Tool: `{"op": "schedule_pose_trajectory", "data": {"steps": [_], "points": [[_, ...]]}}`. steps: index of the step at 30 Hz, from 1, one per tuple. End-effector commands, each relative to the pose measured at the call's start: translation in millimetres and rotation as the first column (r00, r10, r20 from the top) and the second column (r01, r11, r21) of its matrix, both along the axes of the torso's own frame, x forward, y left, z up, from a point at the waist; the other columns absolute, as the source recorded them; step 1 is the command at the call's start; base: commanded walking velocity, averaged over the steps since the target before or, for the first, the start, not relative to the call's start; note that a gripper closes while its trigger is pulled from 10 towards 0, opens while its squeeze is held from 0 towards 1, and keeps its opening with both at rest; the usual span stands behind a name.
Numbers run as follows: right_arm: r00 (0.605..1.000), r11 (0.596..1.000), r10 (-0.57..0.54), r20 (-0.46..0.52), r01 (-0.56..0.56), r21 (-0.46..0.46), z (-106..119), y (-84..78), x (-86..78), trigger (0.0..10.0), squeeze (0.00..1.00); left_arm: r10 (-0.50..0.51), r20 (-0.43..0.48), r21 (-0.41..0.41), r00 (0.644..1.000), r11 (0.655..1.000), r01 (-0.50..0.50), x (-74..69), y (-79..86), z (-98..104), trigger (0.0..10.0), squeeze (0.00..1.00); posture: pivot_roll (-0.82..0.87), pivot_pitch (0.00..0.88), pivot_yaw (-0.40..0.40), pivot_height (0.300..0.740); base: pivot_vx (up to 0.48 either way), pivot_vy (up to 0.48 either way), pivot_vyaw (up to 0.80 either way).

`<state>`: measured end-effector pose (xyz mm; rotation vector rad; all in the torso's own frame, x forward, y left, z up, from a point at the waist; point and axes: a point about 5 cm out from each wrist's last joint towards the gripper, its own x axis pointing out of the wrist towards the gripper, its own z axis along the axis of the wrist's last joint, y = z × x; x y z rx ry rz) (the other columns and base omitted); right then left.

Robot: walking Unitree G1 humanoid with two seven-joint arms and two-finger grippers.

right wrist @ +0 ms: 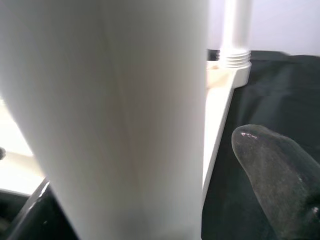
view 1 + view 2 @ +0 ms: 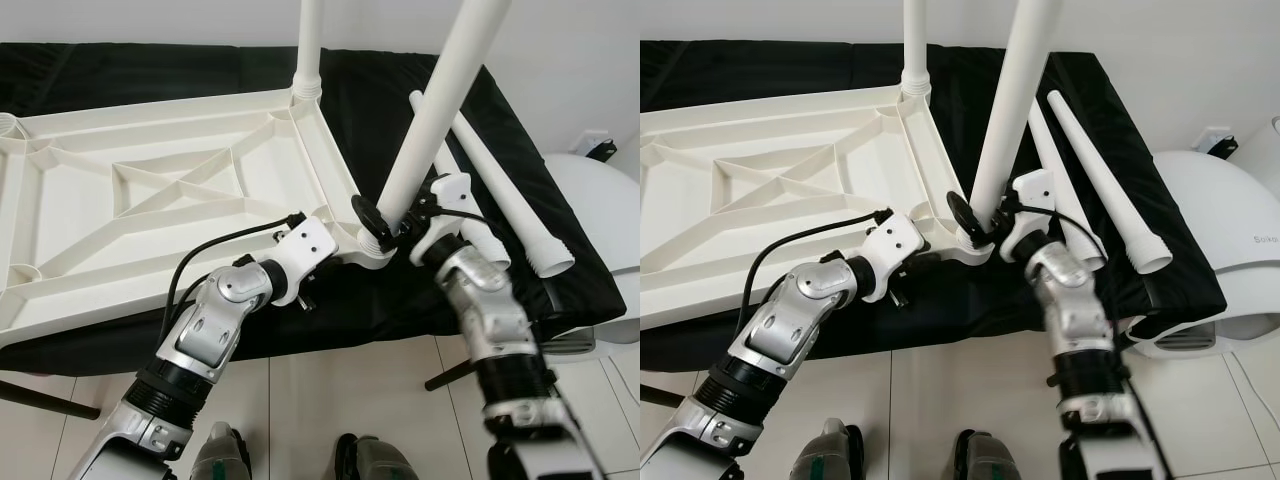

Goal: Building children table

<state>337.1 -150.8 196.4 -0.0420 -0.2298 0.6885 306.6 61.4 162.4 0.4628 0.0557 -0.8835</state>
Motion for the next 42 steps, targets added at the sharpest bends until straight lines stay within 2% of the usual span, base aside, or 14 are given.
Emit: {"op": "schedule_pose_trajectory", "data": {"steps": [1, 6, 15, 16, 17, 19, 20, 26, 32, 34, 36, 42], "points": [[0.993, 0.993, 0.117, -0.028, -0.117, -0.018, -3, -8.6, -0.2, 10.0, 0.00, 0.002, -0.018, 0.015, 1.000, 1.000, -0.001, -1.2, 0.7, -5, 10.0, 0.00, 0.05, 0.117, -0.035, 0.740, 0.000, 0.000, 0.00], [0.977, 0.975, 0.207, -0.053, -0.211, -0.070, -4, -10.6, 3.1, 10.0, 0.00, 0.003, -0.016, 0.014, 1.000, 1.000, -0.003, -0.4, 1.0, -4, 10.0, 0.00, 0.05, 0.118, -0.031, 0.740, 0.000, 0.000, 0.00], [0.951, 0.951, 0.292, -0.102, -0.300, -0.077, -6, -12.9, 14.1, 10.0, 0.00, 0.006, -0.013, 0.016, 1.000, 1.000, -0.005, 0.5, 2.7, -1, 10.0, 0.00, 0.06, 0.124, -0.022, 0.740, 0.000, 0.000, 0.00], [0.943, 0.944, 0.314, -0.108, -0.323, -0.070, -6, -11.6, 15.8, 4.8, 0.00, 0.008, -0.013, 0.015, 1.000, 1.000, -0.008, 0.4, 3.5, -1, 10.0, 0.00, 0.06, 0.124, -0.023, 0.740, 0.000, 0.000, 0.00], [0.942, 0.942, 0.319, -0.107, -0.327, -0.068, -6, -10.9, 16.4, 3.4, 0.00, 0.010, -0.014, 0.015, 1.000, 1.000, -0.009, 0.4, 3.8, -1, 10.0, 0.00, 0.06, 0.124, -0.023, 0.740, 0.000, 0.000, 0.00], [0.938, 0.939, 0.331, -0.106, -0.339, -0.066, -6, -11.2, 17.3, 3.4, 0.00, 0.011, -0.014, 0.015, 1.000, 1.000, -0.010, 0.3, 3.9, -1, 10.0, 0.00, 0.06, 0.124, -0.023, 0.740, 0.000, 0.000, 0.00], [0.933, 0.934, 0.344, -0.109, -0.351, -0.060, -6, -11.4, 17.7, 0.0, 0.00, 0.012, -0.015, 0.014, 1.000, 1.000, -0.012, 0.6, 4.0, -1, 10.0, 0.00, 0.06, 0.131, -0.025, 0.740, 0.000, 0.000, 0.00], [0.925, 0.927, 0.364, -0.106, -0.371, -0.052, -5, -10.9, 17.0, 0.0, 0.00, 0.015, -0.015, 0.013, 1.000, 1.000, -0.015, 1.2, 4.4, 0, 10.0, 0.00, 0.06, 0.136, -0.026, 0.740, 0.000, 0.000, 0.00], [0.918, 0.920, 0.386, -0.090, -0.390, -0.031, -8, -4.5, 8.3, 0.0, 0.00, 0.017, -0.017, 0.007, 1.000, 1.000, -0.017, 1.7, 3.8, 1, 10.0, 0.00, 0.05, 0.149, -0.028, 0.740, 0.000, 0.000, 0.00], [0.940, 0.942, 0.335, -0.060, -0.336, -0.009, -11, 0.9, 5.3, 0.0, 0.00, 0.016, -0.017, 0.004, 1.000, 1.000, -0.016, 2.2, 2.6, 1, 10.0, 0.00, 0.05, 0.157, -0.028, 0.740, 0.000, 0.000, 0.00], [0.940, 0.942, 0.335, -0.060, -0.336, -0.009, -11, 0.9, 5.3, 0.0, 0.00, 0.016, -0.017, 0.004, 1.000, 1.000, -0.016, 2.2, 2.6, 1, 10.0, 0.00, 0.05, 0.157, -0.028, 0.740, 0.000, 0.000, 0.00], [0.976, 0.976, 0.214, -0.032, -0.213, 0.038, -14, 7.9, 1.7, 0.0, 0.00, 0.015, -0.020, 0.002, 1.000, 1.000, -0.015, 1.9, 2.5, 1, 10.0, 0.00, 0.04, 0.168, -0.029, 0.740, 0.000, 0.000, 0.00]]}}
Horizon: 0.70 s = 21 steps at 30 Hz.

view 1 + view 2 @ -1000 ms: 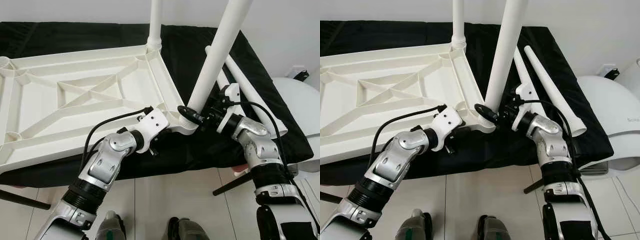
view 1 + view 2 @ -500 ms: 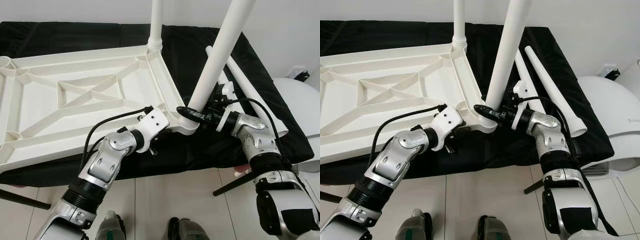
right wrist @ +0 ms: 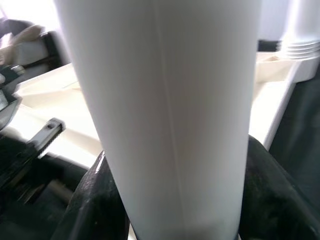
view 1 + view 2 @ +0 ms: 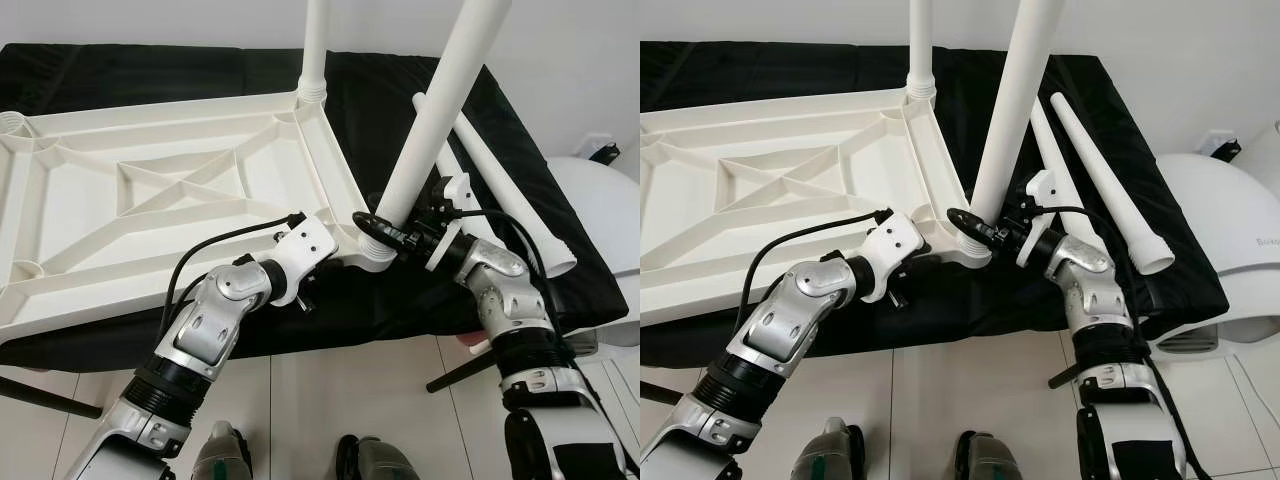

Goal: Building children table

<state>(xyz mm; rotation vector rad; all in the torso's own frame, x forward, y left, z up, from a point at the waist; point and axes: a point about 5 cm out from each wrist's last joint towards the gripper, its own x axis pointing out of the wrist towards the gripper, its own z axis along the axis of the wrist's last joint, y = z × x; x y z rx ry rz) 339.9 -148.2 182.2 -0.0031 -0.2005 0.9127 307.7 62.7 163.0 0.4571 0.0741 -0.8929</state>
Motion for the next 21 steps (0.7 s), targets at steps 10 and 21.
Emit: {"op": "schedule_pose_trajectory", "data": {"steps": [10, 21], "points": [[0.977, 0.967, -0.211, -0.039, 0.214, 0.140, 0, 19.1, -8.1, 0.0, 0.00, 0.019, -0.006, -0.002, 1.000, 1.000, -0.019, 0.0, 1.2, 0, 10.0, 0.00, 0.04, 0.174, -0.029, 0.740, 0.000, 0.000, 0.00], [0.866, 0.858, -0.499, -0.047, 0.501, 0.117, -5, 52.3, -16.6, 0.0, 0.00, 0.022, -0.004, -0.008, 1.000, 1.000, -0.022, 1.2, 0.2, 1, 10.0, 0.00, 0.04, 0.174, -0.034, 0.740, 0.000, 0.000, 0.00]]}}
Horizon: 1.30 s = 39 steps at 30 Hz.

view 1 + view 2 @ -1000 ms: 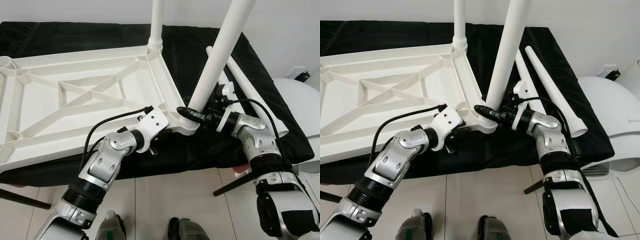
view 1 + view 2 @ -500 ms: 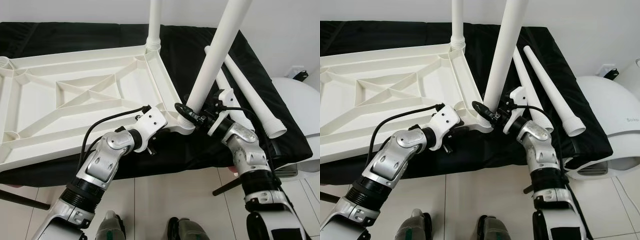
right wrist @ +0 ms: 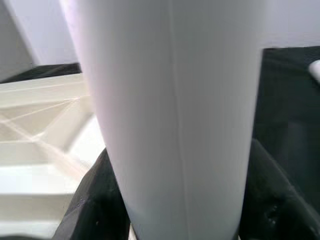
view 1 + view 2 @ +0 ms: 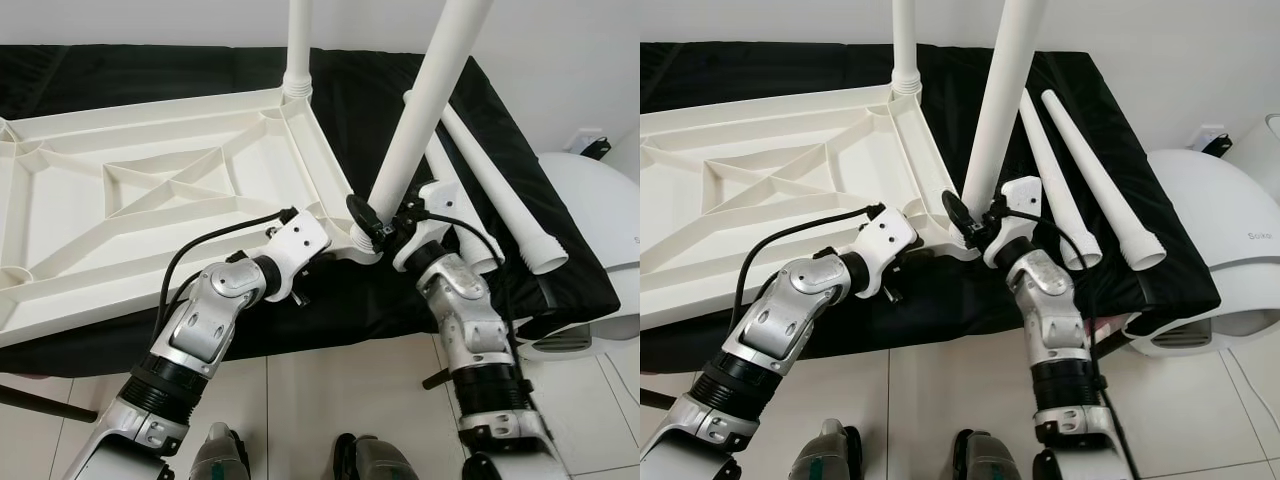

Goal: Building children table

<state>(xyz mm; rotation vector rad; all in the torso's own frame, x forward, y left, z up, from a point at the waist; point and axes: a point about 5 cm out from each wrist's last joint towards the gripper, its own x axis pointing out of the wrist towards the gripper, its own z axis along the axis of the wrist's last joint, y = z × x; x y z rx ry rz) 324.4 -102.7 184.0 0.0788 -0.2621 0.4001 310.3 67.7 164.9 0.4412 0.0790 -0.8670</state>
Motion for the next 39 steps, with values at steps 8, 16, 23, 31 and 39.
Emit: {"op": "schedule_pose_trajectory", "data": {"steps": [8, 16, 23, 31, 39], "points": [[0.979, 0.982, -0.186, -0.077, 0.187, 0.000, -13, 13.2, -1.9, 0.0, 0.00, -0.007, -0.001, 0.004, 1.000, 1.000, 0.007, -2.1, -5.0, -1, 10.0, 0.00, 0.04, 0.175, -0.033, 0.740, 0.000, 0.000, 0.00], [0.957, 0.962, -0.271, -0.099, 0.273, 0.003, -16, 15.1, -4.3, 0.0, 0.00, -0.004, -0.001, 0.005, 1.000, 1.000, 0.004, -2.4, -4.0, -1, 10.0, 0.00, 0.05, 0.177, -0.034, 0.740, 0.000, 0.000, 0.00], [0.950, 0.952, -0.303, -0.071, 0.305, 0.019, -10, 9.5, -5.0, 10.0, 0.84, -0.003, -0.002, 0.008, 1.000, 1.000, 0.003, -2.6, -3.0, -1, 10.0, 0.00, 0.05, 0.179, -0.032, 0.740, 0.000, 0.000, 0.00], [0.986, 0.985, -0.169, -0.012, 0.169, 0.033, 1, -1.1, -1.8, 10.0, 1.00, -0.002, -0.004, 0.007, 1.000, 1.000, 0.002, -2.4, -3.3, -1, 10.0, 0.00, 0.04, 0.181, -0.032, 0.740, 0.000, 0.000, 0.00], [1.000, 1.000, -0.025, 0.016, 0.025, -0.005, 8, -19.0, 4.5, 10.0, 1.00, -0.001, -0.005, 0.006, 1.000, 1.000, 0.001, -2.3, -3.3, -1, 10.0, 0.00, 0.04, 0.179, -0.030, 0.740, 0.000, 0.000, 0.00]]}}
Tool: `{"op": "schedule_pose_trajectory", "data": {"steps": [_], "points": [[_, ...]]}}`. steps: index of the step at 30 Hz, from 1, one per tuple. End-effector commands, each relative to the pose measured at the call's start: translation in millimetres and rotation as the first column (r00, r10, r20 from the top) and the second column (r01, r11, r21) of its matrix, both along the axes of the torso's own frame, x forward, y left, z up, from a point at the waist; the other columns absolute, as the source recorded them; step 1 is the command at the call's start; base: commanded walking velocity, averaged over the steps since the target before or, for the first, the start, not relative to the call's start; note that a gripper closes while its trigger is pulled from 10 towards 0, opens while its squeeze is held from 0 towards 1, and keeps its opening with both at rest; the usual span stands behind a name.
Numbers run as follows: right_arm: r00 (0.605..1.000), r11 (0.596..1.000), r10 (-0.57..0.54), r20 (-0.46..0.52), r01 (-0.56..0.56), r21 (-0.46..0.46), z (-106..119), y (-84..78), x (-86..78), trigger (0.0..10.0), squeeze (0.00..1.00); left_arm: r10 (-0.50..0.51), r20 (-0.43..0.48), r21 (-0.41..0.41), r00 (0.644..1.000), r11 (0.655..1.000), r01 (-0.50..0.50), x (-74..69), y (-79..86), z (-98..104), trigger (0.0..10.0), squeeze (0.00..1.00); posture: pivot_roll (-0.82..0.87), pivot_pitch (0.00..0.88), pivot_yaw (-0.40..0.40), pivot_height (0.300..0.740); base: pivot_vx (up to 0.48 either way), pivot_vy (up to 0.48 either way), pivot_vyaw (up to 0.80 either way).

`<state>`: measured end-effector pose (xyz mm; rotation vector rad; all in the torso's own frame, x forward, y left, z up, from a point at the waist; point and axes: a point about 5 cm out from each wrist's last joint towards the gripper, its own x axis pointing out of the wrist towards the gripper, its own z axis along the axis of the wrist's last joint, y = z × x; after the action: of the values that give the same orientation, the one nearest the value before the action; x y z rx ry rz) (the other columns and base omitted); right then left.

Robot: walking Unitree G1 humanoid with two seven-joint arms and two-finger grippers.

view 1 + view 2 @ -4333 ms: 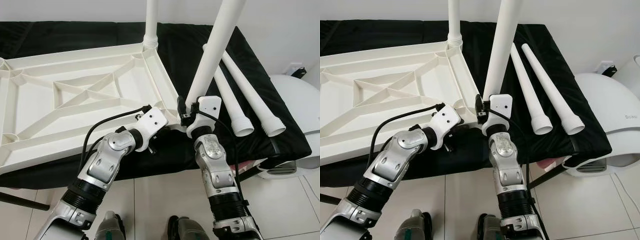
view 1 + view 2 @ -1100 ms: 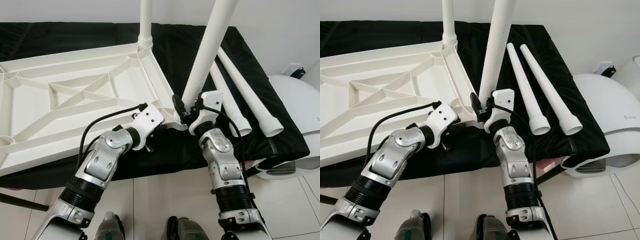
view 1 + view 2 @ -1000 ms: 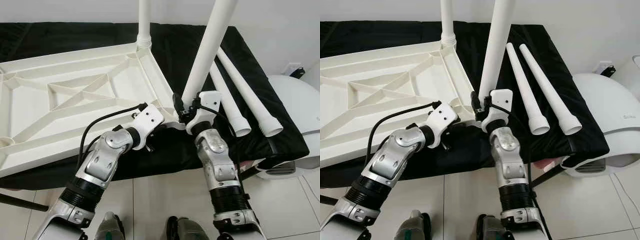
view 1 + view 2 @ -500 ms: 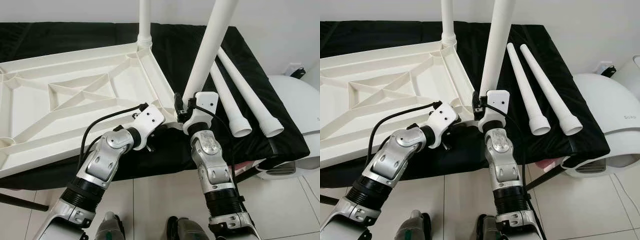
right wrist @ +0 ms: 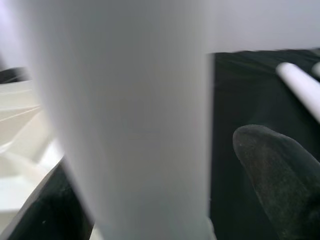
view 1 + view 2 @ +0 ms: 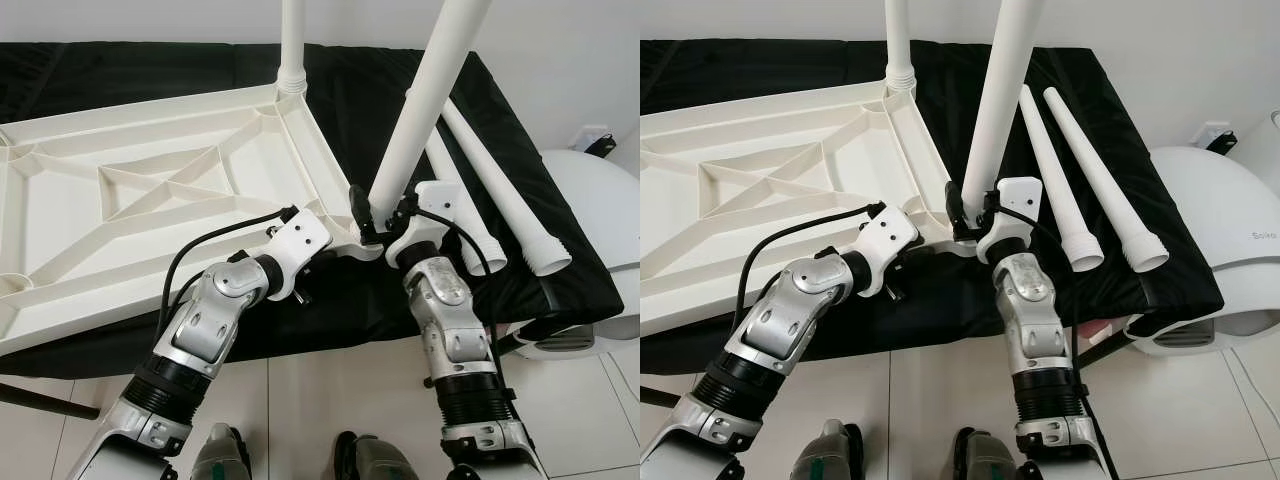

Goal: Building children table

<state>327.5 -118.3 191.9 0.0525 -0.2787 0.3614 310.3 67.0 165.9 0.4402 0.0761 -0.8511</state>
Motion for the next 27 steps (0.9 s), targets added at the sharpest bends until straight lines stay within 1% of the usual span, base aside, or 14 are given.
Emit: {"op": "schedule_pose_trajectory", "data": {"steps": [1, 4, 5, 6, 8, 10, 11, 16, 17, 18, 19, 21, 25, 27], "points": [[1.000, 1.000, 0.017, -0.003, -0.017, 0.012, 0, -3.3, 1.4, 10.0, 1.00, -0.016, -0.011, 0.008, 1.000, 1.000, 0.016, -2.4, -2.6, -2, 10.0, 0.00, 0.04, 0.179, -0.030, 0.740, 0.000, 0.000, 0.00], [0.998, 0.998, 0.058, 0.001, -0.058, -0.023, 3, -12.4, 6.1, 10.0, 1.00, -0.016, -0.011, 0.009, 1.000, 1.000, 0.016, -2.3, -2.5, -2, 10.0, 0.00, 0.04, 0.179, -0.029, 0.740, 0.000, 0.000, 0.00], [0.987, 0.986, 0.158, -0.011, -0.158, -0.061, 7, -20.5, 10.7, 10.0, 1.00, -0.016, -0.012, 0.009, 1.000, 1.000, 0.016, -2.1, -2.4, -2, 10.0, 0.00, 0.04, 0.177, -0.027, 0.740, 0.000, 0.000, 0.00], [0.987, 0.986, 0.158, -0.011, -0.158, -0.061, 7, -20.5, 10.7, 10.0, 1.00, -0.016, -0.012, 0.009, 1.000, 1.000, 0.016, -2.1, -2.4, -2, 10.0, 0.00, 0.04, 0.177, -0.027, 0.740, 0.000, 0.000, 0.00], [0.950, 0.941, 0.310, -0.043, -0.313, -0.129, 11, -29.8, 15.8, 10.0, 1.00, -0.018, -0.012, 0.008, 1.000, 1.000, 0.018, -2.1, -3.4, -2, 10.0, 0.00, 0.04, 0.173, -0.027, 0.740, 0.000, 0.000, 0.00], [0.937, 0.924, 0.348, -0.046, -0.350, -0.152, 12, -31.3, 16.8, 10.0, 1.00, -0.020, -0.011, 0.008, 1.000, 1.000, 0.020, -2.2, -3.9, -2, 10.0, 0.00, 0.04, 0.172, -0.027, 0.740, 0.000, 0.000, 0.00], [0.923, 0.911, 0.381, -0.058, -0.386, -0.147, 12, -31.5, 18.0, 10.0, 0.00, -0.021, -0.010, 0.008, 1.000, 1.000, 0.021, -2.5, -4.6, -2, 10.0, 0.00, 0.04, 0.171, -0.028, 0.740, 0.000, 0.000, 0.00], [0.882, 0.871, 0.465, -0.075, -0.471, -0.138, 13, -32.0, 18.6, 10.0, 0.00, -0.021, -0.009, 0.006, 1.000, 1.000, 0.021, -2.9, -5.7, -2, 10.0, 0.00, 0.04, 0.166, -0.031, 0.740, 0.000, 0.000, 0.00], [0.858, 0.848, 0.506, -0.086, -0.514, -0.130, 12, -32.5, 18.1, 10.0, 0.00, -0.021, -0.009, 0.005, 1.000, 1.000, 0.021, -3.2, -5.7, -2, 10.0, 0.00, 0.05, 0.164, -0.030, 0.740, 0.000, 0.000, 0.00], [0.796, 0.785, 0.592, -0.125, -0.604, -0.138, 9, -33.5, 17.9, 10.0, 0.00, -0.022, -0.009, 0.005, 1.000, 1.000, 0.022, -3.9, -5.5, -2, 10.0, 0.00, 0.05, 0.161, -0.028, 0.740, 0.000, 0.000, 0.00], [0.777, 0.764, 0.613, -0.140, -0.629, -0.144, 7, -33.9, 18.0, 10.0, 0.00, -0.022, -0.009, 0.006, 1.000, 1.000, 0.022, -3.9, -5.3, -2, 10.0, 0.00, 0.05, 0.158, -0.026, 0.740, 0.000, 0.000, 0.00], [0.760, 0.745, 0.631, -0.154, -0.649, -0.155, 5, -34.8, 18.9, 10.0, 0.00, -0.022, -0.009, 0.007, 1.000, 1.000, 0.022, -4.0, -5.2, -2, 10.0, 0.00, 0.05, 0.158, -0.026, 0.740, 0.000, 0.000, 0.00], [0.751, 0.732, 0.639, -0.167, -0.661, -0.166, 4, -35.8, 20.3, 10.0, 0.00, -0.023, -0.008, 0.008, 1.000, 1.000, 0.023, -4.0, -5.0, -2, 10.0, 0.00, 0.05, 0.155, -0.025, 0.740, 0.000, 0.000, 0.00], [0.731, 0.710, 0.655, -0.190, -0.682, -0.177, 2, -38.5, 23.4, 10.0, 0.00, -0.023, -0.007, 0.009, 1.000, 1.000, 0.023, -4.4, -5.0, -2, 10.0, 0.00, 0.06, 0.148, -0.025, 0.740, 0.000, 0.000, 0.00]]}}
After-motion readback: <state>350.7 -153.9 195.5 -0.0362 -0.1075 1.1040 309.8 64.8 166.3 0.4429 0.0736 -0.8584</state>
